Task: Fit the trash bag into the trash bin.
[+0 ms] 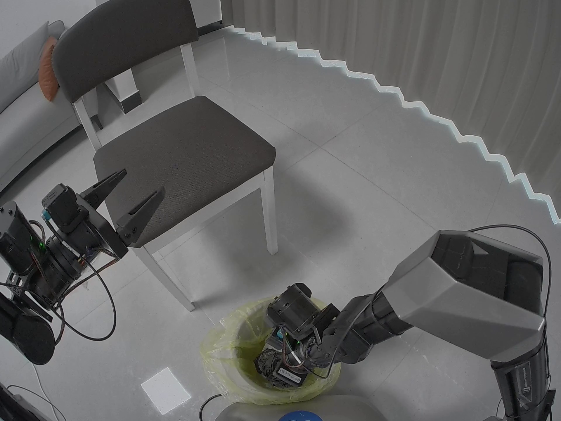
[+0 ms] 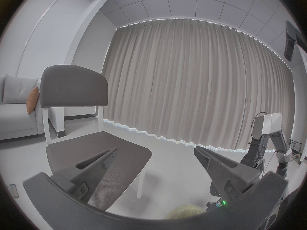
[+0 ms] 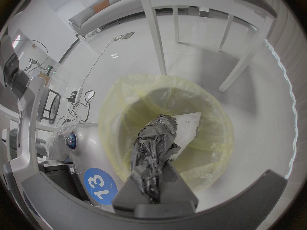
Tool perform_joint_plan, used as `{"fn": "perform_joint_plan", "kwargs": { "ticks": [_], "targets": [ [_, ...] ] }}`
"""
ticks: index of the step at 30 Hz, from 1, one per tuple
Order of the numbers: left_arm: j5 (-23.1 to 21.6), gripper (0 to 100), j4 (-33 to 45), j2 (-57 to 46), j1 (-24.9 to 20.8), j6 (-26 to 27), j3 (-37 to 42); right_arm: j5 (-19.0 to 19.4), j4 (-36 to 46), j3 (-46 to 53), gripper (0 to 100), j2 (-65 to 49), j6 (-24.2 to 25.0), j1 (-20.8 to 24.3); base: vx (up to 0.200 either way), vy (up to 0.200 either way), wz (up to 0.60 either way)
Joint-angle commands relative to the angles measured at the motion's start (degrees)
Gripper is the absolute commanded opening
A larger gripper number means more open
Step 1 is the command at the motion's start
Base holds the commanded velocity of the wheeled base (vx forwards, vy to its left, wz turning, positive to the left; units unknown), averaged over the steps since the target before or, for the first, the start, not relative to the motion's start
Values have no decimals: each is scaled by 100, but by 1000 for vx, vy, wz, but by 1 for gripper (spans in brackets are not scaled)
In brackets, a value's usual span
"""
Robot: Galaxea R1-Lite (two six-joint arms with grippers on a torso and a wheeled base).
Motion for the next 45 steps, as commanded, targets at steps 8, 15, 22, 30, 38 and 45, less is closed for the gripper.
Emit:
{"fn": "perform_joint_plan", "kwargs": {
  "ticks": [8, 15, 22, 30, 38, 45],
  "targets": [
    [1, 100, -4, 24, 2, -1, 0, -13, 325, -766, 0, 407, -26, -630, 0, 0, 0],
    [1, 100, -4, 33, 2, -1, -9, -137, 589, -1214, 0, 557, -26, -770, 0, 0, 0],
    [1, 100, -4, 24, 11, -19, -9, -304, 765, -951, 0, 451, -52, -366, 0, 0, 0],
    [1, 100, -21, -38, 20, -151, -9, -304, 835, -933, 0, 495, 18, 12, 0, 0, 0],
    [1, 100, -21, -82, 20, -168, 0, -304, 940, -1337, 0, 723, 106, -489, 0, 0, 0],
    [10, 100, -21, -82, 11, -168, 9, -304, 940, -1329, 0, 759, 106, -471, 0, 0, 0]
  ]
}}
